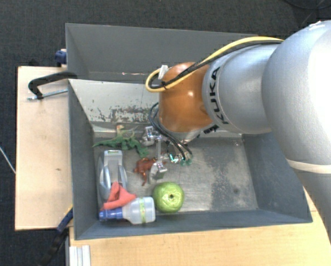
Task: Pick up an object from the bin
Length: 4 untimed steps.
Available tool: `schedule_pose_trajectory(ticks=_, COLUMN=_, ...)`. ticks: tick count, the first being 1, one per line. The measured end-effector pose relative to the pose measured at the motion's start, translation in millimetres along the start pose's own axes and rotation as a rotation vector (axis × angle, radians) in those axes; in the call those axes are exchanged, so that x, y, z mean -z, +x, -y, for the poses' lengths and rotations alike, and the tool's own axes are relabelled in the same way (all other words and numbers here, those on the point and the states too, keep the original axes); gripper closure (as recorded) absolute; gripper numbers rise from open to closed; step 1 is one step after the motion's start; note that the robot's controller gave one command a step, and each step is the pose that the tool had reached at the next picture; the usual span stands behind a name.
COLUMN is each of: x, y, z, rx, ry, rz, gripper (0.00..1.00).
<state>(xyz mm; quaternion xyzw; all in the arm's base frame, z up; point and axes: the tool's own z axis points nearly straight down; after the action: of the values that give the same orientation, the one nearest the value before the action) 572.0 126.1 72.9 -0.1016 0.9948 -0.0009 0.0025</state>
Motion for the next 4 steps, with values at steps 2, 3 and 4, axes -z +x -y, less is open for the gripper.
schedule_pose_trajectory(ticks=2, x=-0.1, y=0.3, z=-0.2, rx=0.000, ry=0.000, rz=-0.001, gripper=0.00)
schedule_pose_trajectory(ticks=3, x=2.9, y=-1.4, z=-1.4, rx=0.001, ry=-0.003, rz=0.002, gripper=1.00)
schedule_pose_trajectory(ticks=4, x=-0.1, y=0.4, z=-0.8, rx=0.001, ry=-0.001, rz=-0.001, gripper=0.00)
